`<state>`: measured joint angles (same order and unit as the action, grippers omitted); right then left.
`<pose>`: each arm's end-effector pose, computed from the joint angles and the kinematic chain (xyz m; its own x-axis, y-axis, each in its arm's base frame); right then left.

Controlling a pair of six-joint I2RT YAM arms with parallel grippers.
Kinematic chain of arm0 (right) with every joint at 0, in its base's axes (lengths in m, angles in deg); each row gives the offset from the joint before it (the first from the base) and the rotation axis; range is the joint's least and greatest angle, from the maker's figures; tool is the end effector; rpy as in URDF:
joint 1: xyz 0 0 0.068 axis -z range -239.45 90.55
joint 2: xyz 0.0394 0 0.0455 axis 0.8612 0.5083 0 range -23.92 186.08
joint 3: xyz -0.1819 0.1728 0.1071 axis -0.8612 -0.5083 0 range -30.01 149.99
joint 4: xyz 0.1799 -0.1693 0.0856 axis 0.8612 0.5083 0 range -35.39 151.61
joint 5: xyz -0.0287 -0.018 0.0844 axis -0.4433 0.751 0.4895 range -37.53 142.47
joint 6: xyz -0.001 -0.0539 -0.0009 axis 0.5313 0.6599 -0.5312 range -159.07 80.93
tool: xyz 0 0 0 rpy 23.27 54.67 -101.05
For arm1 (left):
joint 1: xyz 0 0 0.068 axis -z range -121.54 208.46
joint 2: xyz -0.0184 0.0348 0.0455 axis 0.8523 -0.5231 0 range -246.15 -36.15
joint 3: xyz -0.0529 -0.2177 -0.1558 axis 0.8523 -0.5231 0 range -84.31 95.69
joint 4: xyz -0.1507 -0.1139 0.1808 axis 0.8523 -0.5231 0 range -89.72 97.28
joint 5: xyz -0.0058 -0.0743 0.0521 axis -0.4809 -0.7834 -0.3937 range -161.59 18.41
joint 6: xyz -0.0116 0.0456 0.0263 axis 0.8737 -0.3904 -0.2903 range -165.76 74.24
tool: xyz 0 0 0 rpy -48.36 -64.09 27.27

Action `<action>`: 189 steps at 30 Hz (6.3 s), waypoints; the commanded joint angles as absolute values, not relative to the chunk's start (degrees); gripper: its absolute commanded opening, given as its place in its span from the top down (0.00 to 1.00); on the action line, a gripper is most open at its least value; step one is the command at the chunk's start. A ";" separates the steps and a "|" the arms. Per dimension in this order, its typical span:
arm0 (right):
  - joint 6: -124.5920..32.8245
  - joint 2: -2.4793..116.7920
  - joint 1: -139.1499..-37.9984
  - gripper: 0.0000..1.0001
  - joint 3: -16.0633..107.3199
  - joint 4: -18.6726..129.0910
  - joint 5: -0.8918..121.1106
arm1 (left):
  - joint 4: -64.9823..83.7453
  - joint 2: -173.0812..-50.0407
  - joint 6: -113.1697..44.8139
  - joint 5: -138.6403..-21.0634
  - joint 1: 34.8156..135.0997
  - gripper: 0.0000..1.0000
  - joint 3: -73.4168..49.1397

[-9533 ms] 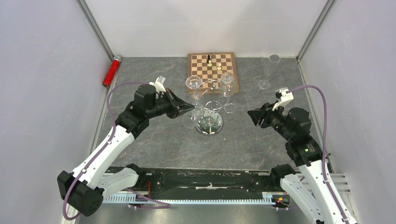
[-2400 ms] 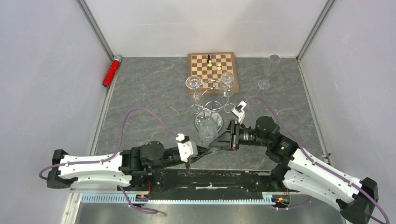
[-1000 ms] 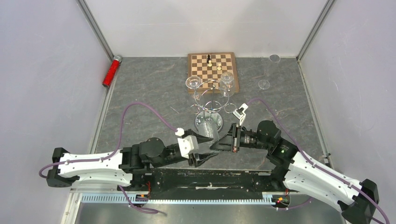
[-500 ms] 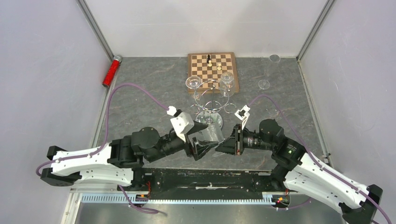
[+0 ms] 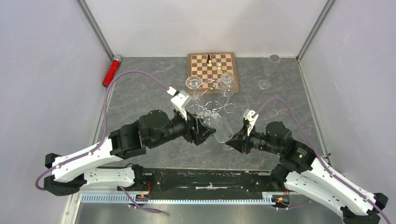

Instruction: Take the wine glass off the wine glass rack

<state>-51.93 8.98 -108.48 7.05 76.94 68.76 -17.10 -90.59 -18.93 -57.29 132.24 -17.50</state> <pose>0.0850 0.1133 0.3008 -0.3997 -0.1343 -0.9068 -0.8313 0.4698 0.2968 0.0640 -0.1887 0.4168 -0.4413 -0.0486 -0.8960 0.7438 0.5387 -0.3956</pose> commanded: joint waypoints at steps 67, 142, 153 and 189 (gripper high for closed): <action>-22.98 11.86 -108.75 0.94 15.70 67.26 72.18 | -16.28 -95.07 0.84 -94.18 108.56 0.98 -24.80; -45.73 27.85 -108.49 0.20 32.55 84.04 23.79 | -40.56 -121.97 -23.96 -65.74 68.15 0.98 -3.91; -42.98 26.85 -108.50 0.17 33.48 85.02 26.01 | -36.31 -133.17 -23.96 -65.28 64.64 0.98 3.01; -41.31 26.99 -108.49 0.16 31.01 84.15 27.73 | -34.25 -144.49 -26.20 -67.49 62.69 0.86 10.81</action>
